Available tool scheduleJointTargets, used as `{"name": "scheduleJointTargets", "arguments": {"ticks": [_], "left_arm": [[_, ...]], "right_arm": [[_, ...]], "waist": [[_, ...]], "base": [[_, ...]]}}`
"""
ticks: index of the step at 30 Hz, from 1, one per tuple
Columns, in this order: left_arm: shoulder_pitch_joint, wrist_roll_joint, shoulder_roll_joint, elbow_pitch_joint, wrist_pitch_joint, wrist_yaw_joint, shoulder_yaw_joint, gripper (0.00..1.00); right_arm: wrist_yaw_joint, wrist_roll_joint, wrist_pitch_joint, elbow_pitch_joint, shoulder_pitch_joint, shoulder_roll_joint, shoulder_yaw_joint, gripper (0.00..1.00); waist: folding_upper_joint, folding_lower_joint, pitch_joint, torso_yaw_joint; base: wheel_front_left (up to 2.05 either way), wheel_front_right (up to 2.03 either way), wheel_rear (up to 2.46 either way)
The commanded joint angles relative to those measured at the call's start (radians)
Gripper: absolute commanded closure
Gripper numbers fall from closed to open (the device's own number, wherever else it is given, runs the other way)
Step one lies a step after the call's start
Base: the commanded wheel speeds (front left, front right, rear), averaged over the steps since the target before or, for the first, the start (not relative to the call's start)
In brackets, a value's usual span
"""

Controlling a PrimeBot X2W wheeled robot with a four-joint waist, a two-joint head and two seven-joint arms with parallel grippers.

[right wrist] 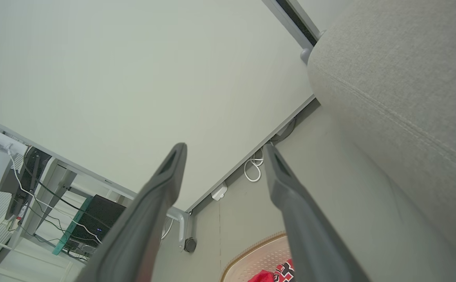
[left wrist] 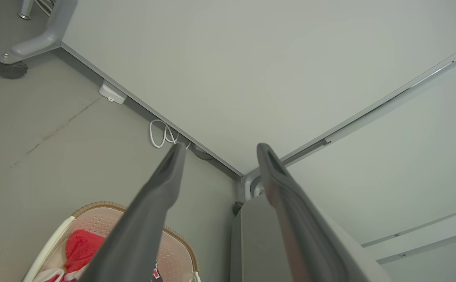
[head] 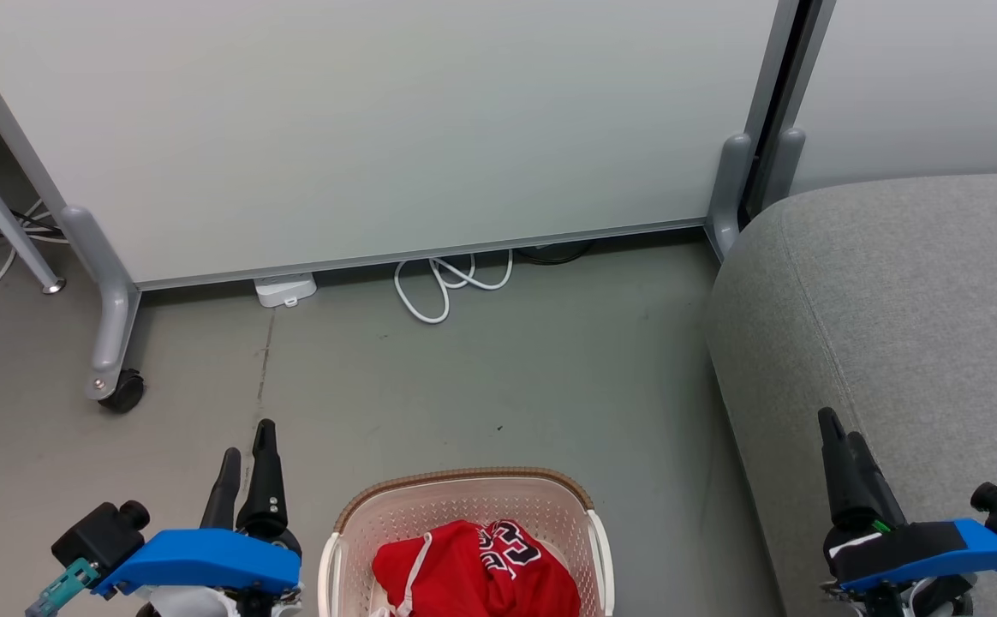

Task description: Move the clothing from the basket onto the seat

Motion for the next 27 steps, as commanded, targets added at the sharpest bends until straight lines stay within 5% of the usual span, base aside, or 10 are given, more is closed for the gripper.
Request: {"name": "scheduleJointTargets", "arguments": {"ticks": [1,27], "left_arm": [[-0.025,0.047,0.012,-0.012,-0.013,0.007,-0.013,0.0],[-0.026,0.331,0.026,0.006,-0.09,0.026,-0.083,0.0]], "right_arm": [[0.002,-0.058,-0.012,-0.012,-0.013,-0.007,0.005,0.0],[0.003,-0.418,-0.068,-0.022,-0.012,-0.009,0.004,0.0]], "waist": [[0.0,0.0,0.0,0.001],[0.0,0.0,-0.002,0.009]], "base": [[0.0,0.0,0.0],[0.0,0.0,0.0]]}}
